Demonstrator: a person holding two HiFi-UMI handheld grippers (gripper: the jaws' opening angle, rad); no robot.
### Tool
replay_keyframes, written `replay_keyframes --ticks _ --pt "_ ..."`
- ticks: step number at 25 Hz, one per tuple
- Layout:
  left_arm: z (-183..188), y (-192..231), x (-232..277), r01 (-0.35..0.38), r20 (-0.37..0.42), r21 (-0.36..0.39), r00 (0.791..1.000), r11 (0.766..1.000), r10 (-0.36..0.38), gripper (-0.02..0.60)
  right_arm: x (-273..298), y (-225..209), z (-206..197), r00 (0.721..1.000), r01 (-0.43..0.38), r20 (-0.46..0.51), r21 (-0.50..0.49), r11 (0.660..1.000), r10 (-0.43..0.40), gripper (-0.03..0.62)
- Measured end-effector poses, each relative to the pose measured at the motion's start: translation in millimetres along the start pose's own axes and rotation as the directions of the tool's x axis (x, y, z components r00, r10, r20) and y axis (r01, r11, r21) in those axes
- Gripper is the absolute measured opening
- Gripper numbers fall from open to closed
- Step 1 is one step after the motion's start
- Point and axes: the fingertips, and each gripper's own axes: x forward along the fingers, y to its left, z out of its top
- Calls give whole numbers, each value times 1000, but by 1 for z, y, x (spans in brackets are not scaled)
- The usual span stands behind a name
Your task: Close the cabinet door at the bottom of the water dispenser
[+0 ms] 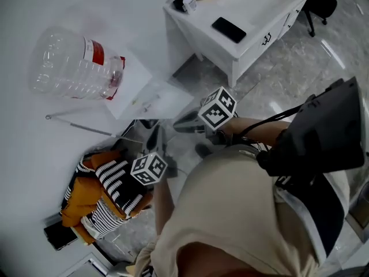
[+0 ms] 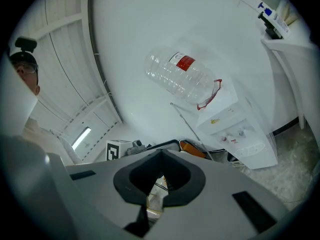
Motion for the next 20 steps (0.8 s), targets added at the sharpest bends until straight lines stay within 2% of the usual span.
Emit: replay_keyframes --ticks 5,9,14,20 --pt "-1 -35 8 -1 10 22 1000 1000 1 -9 -20 4 -2 1000 -25 -6 19 999 25 14" --pt "-16 -49 1 -14 -15 31 1000 999 14 -9 -20 10 -9 999 -35 -29 20 999 35 14" --pt "-26 -36 -18 -49 -7 2 999 999 49 -8 -12 15 -12 999 -35 -41 7 999 35 14" --pt "-37 -14 -54 -51 -3 -23 999 998 51 -8 14 32 -23 998 -21 -52 11 1000 22 14"
